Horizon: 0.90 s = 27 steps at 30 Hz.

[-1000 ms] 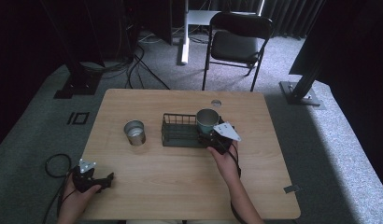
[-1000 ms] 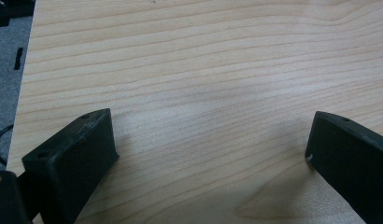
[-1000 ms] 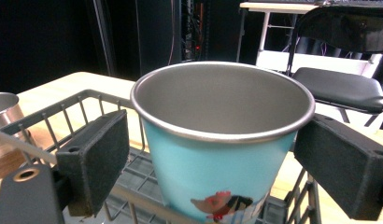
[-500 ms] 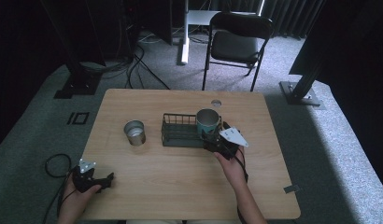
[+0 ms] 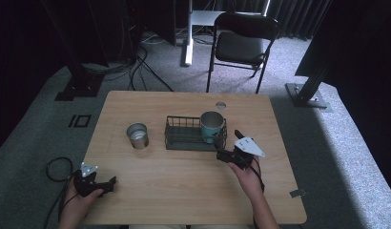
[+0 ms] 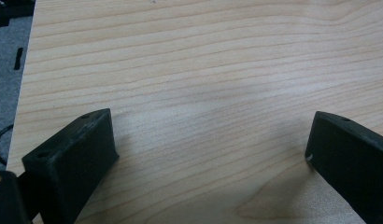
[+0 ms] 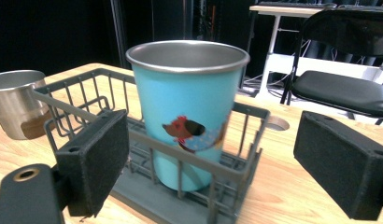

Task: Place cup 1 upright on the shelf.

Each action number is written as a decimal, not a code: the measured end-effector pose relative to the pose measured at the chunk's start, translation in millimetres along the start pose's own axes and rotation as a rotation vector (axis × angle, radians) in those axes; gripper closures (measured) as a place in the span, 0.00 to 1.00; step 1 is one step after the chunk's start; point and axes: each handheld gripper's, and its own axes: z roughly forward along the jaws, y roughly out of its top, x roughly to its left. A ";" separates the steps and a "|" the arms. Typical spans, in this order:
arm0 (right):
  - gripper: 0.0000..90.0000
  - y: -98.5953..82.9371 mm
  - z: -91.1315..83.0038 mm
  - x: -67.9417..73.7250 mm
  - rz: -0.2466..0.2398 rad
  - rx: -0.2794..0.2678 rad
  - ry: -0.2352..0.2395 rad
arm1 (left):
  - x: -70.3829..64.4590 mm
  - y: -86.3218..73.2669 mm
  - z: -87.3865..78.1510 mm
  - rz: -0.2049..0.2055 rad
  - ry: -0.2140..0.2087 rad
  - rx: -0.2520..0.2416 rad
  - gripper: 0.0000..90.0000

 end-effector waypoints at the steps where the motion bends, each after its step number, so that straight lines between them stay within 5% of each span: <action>1: 0.12 -1.1 -1.2 -1.1 0.003 0.003 0.001 | 0.0 0.0 0.0 0.000 0.000 0.000 0.03; 17: 0.12 -27.1 -20.5 -23.3 -0.029 0.089 -0.011 | 0.1 0.0 -0.1 0.002 0.000 0.001 0.03; 23: 0.12 -37.2 -29.6 -34.7 -0.014 0.149 0.001 | 0.2 0.0 -0.2 0.004 0.000 0.003 0.03; 27: 0.12 -42.9 -41.5 -46.4 -0.033 0.246 0.022 | 0.1 0.0 -0.1 0.002 0.000 0.002 0.03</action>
